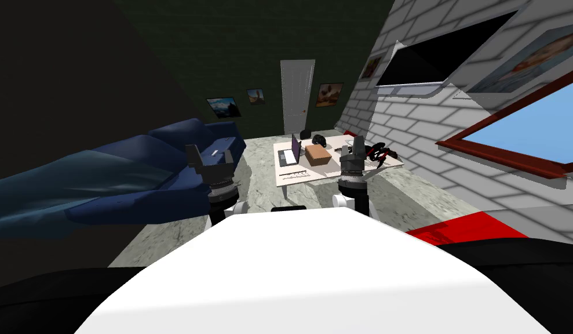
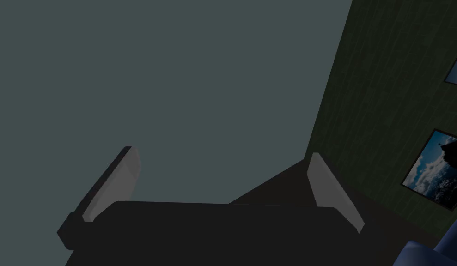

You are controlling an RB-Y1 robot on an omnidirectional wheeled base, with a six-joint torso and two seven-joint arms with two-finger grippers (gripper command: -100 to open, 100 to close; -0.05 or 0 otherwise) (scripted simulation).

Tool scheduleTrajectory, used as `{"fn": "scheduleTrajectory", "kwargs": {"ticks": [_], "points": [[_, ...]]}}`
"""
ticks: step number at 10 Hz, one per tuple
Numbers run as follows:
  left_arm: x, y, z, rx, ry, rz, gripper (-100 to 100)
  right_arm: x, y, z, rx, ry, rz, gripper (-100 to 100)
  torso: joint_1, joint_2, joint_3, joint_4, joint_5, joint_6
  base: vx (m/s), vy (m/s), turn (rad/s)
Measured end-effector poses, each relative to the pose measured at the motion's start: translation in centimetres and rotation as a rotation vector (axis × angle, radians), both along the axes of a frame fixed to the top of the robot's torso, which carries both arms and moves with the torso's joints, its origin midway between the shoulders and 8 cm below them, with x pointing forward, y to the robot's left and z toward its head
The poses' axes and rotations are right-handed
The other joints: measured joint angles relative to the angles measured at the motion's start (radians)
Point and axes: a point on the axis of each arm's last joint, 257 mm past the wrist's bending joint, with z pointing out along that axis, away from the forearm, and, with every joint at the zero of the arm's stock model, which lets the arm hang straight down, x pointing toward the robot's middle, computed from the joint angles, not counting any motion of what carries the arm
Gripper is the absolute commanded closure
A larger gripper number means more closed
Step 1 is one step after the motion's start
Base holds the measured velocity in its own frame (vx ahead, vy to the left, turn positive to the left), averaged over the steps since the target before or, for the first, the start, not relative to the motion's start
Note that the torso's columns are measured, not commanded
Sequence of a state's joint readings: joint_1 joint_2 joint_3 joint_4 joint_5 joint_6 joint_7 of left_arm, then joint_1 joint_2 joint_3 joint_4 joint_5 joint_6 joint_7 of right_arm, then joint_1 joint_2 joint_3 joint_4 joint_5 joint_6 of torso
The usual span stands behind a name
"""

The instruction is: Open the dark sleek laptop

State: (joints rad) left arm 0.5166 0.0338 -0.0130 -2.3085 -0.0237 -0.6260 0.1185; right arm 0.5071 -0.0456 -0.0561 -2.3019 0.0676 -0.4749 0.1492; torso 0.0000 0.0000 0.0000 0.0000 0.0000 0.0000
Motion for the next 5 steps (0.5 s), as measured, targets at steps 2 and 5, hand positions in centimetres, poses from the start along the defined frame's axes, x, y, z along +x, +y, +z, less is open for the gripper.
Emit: {"fn": "scheduleTrajectory", "kwargs": {"ticks": [2,5], "points": [[0.0,0.0,0.0,0.0,0.0,0.0,0,0.0,0.0,0.0,0.0,0.0,0.0,0,0.0,0.104,-0.209,0.105,0.0,0.0,0.0,0.0,0.0],[-0.01,0.0,0.01,0.0,0.0,0.0,0,-0.01,0.0,0.01,0.0,0.0,0.0,0,0.0,0.322,-0.644,0.322,0.0,0.0,0.0,0.0,0.0]]}}
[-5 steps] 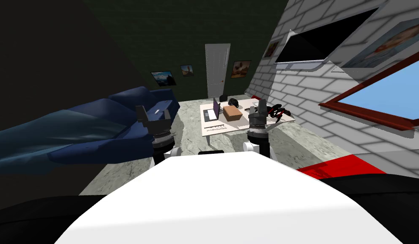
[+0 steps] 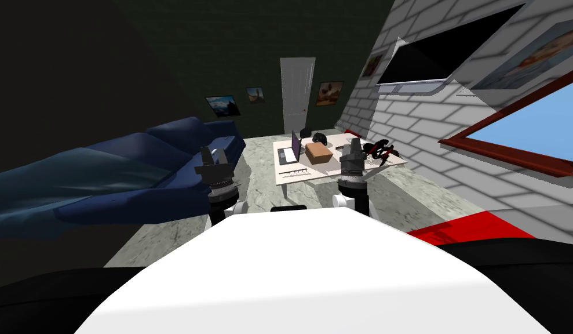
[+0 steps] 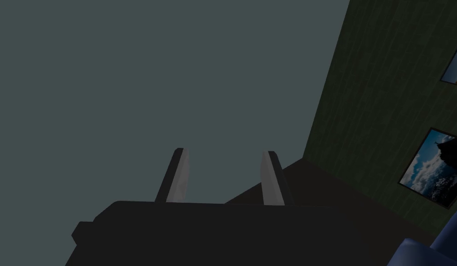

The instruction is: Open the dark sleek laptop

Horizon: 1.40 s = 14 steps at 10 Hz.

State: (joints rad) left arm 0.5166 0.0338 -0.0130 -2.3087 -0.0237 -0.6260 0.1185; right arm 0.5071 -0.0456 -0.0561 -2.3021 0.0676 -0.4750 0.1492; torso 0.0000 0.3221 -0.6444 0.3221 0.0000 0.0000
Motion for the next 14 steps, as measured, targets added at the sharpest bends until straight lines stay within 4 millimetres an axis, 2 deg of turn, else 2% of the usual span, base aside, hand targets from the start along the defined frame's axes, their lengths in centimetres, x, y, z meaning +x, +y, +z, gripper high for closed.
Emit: {"fn": "scheduleTrajectory", "kwargs": {"ticks": [4,5,6,10,14], "points": [[0.0,0.0,0.0,0.0,0.0,0.0,0,0.0,0.0,0.0,0.0,0.0,0.0,0,0.0,0.296,-0.59,0.295,0.0,0.0,0.0,0.0,0.0],[0.0,0.0,0.0,0.0,0.0,0.0,0,0.0,0.0,0.0,0.0,0.0,0.0,-100,0.0,0.369,-0.738,0.369,0.0,0.0,0.005,0.03,0.11],[0.0,0.0,0.0,0.0,0.0,0.0,0,0.2,-0.1,-0.4,-0.03,0.016,-0.005,-100,0.002,0.403,-0.807,0.402,0.0,0.0,0.011,0.065,0.111],[0.0,0.0,0.0,0.0,0.0,0.0,0,1.5,-1.1,-3.2,-0.19,0.104,-0.047,-100,0.001,0.416,-0.832,0.416,0.0,0.0,0.005,0.099,0.138],[0.0,0.0,0.0,0.0,0.0,0.0,0,3.0,-3.4,-6.5,-0.411,0.214,-0.125,-100,0.001,0.416,-0.832,0.416,0.0,0.0,0.006,0.132,0.153]]}}
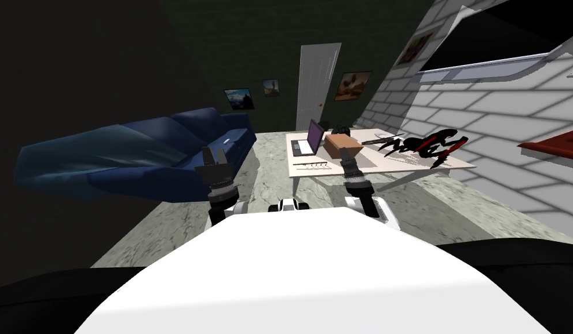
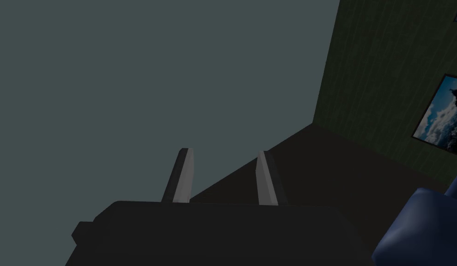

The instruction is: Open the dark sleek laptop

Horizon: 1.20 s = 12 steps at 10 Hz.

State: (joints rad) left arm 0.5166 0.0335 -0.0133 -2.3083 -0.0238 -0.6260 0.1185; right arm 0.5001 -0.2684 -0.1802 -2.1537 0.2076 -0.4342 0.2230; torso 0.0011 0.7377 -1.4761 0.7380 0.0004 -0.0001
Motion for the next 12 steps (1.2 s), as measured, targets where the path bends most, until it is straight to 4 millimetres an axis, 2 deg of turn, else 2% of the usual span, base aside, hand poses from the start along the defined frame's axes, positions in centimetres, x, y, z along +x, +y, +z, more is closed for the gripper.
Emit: {"fn": "scheduleTrajectory", "kwargs": {"ticks": [3,5,7,9,12], "points": [[0.0,0.0,0.0,0.0,0.0,0.0,0,0.4,-2.4,-1.9,-0.135,0.057,-0.046,-100,-0.001,0.001,0.0,0.0,0.0,0.0,0.01,0.101,0.138],[0.0,0.0,0.0,0.0,0.0,0.0,0,0.6,-3.6,-2.5,-0.213,0.085,-0.071,-100,-0.001,0.0,0.0,0.0,0.0,0.0,0.017,0.106,0.171],[0.0,0.0,0.0,0.0,0.0,0.0,0,1.1,-5.6,-3.3,-0.304,0.119,-0.109,-100,-0.001,0.0,0.0,0.0,0.0,0.001,0.018,0.097,0.115],[0.0,0.0,0.0,0.0,0.0,0.0,0,1.6,-8.0,-4.1,-0.414,0.157,-0.149,-100,0.0,0.0,0.0,0.0,0.0,0.0,0.032,0.141,0.235],[0.0,0.0,0.0,0.0,0.0,0.0,0,1.7,-12.8,-5.0,-0.616,0.223,-0.238,-100,-0.002,0.0,0.0,0.0,0.0,0.0,0.052,0.125,0.2]]}}
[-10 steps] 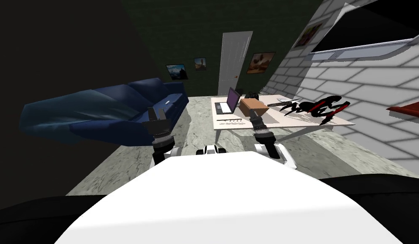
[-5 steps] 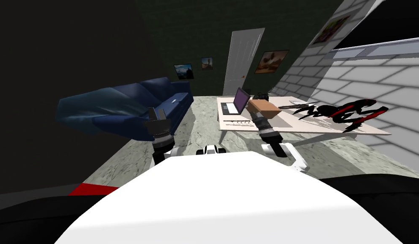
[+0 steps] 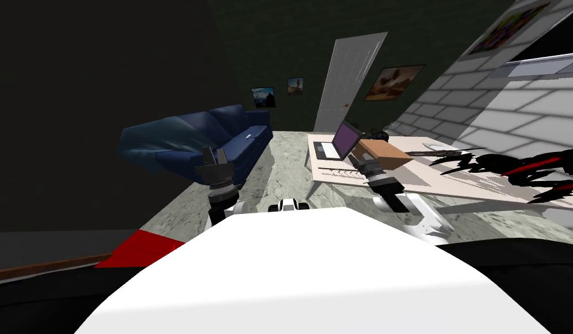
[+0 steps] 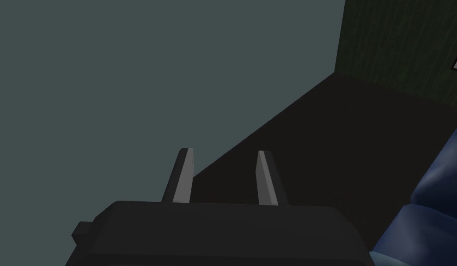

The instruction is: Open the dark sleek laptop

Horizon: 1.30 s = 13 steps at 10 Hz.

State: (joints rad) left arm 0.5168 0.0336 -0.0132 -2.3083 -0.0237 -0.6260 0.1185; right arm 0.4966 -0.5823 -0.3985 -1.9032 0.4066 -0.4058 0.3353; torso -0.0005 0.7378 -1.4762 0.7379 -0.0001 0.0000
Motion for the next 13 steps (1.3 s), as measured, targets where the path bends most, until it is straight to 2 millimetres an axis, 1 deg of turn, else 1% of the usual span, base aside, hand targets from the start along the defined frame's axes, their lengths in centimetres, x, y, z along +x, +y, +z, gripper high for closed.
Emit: {"fn": "scheduleTrajectory", "kwargs": {"ticks": [2,3,5,7,9,11,12,13], "points": [[0.0,0.0,0.0,0.0,0.0,0.0,0,0.2,-3.4,-0.4,-0.13,0.039,-0.063,-100,-0.002,0.0,0.0,0.0,0.0,0.0,0.047,0.074,0.196],[0.0,0.0,0.0,0.0,0.0,0.0,0,0.7,-4.9,-0.5,-0.194,0.058,-0.095,-100,-0.002,0.001,0.001,0.0,-0.001,0.0,0.026,0.045,0.177],[0.0,0.0,0.0,0.0,0.0,0.0,0,0.0,-8.1,-0.7,-0.315,0.098,-0.164,-100,-0.001,0.001,0.001,0.0,0.0,0.0,0.037,0.03,0.157],[0.0,0.0,0.0,0.0,0.0,0.0,0,-0.2,-11.7,-0.8,-0.43,0.137,-0.232,-100,-0.001,0.0,0.0,0.0,0.0,0.0,0.035,-0.003,0.16],[0.0,0.0,0.0,0.0,0.0,0.0,0,-0.4,-14.7,-0.9,-0.537,0.178,-0.302,-100,-0.001,0.001,0.0,0.0,0.0,0.0,0.028,-0.029,0.14],[0.0,0.0,0.0,0.0,0.0,0.0,0,-0.9,-17.8,-0.8,-0.636,0.221,-0.371,-100,0.0,0.0,0.0,0.0,0.0,0.0,0.028,-0.042,0.157],[0.0,0.0,0.0,0.0,0.0,0.0,0,-1.5,-19.5,-0.8,-0.679,0.244,-0.408,-100,0.0,0.001,0.0,0.0,0.0,0.0,0.019,-0.055,0.109],[0.0,0.0,0.0,0.0,0.0,0.0,0,-2.0,-20.7,-1.2,-0.72,0.265,-0.439,-100,0.0,0.001,0.001,0.0,0.0,0.0,0.018,-0.052,0.118]]}}
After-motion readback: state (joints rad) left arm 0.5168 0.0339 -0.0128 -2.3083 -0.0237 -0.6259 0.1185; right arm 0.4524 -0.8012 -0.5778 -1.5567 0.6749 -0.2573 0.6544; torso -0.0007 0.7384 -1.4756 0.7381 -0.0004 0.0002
